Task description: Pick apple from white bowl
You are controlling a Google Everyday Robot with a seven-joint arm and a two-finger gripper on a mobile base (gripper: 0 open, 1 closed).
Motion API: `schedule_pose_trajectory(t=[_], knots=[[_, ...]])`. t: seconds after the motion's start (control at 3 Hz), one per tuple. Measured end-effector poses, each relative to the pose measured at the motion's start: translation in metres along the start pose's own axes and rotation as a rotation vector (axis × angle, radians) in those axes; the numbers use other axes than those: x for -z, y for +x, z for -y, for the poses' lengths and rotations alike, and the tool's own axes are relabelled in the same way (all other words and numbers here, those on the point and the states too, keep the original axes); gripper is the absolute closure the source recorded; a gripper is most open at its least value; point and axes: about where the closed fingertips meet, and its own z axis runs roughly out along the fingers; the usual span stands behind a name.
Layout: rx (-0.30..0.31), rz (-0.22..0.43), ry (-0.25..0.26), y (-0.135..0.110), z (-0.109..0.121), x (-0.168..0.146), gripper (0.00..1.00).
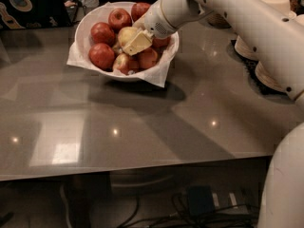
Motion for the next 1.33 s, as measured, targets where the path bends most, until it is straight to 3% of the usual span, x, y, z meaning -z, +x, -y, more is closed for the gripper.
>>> schedule_pose_trajectory(t=[0.67, 1.33], knots=[[0.002, 0.004, -0.002, -0.006, 0.000, 0.003, 0.98], [0.078, 0.047, 0.011, -0.039, -0.005, 0.029, 1.00]])
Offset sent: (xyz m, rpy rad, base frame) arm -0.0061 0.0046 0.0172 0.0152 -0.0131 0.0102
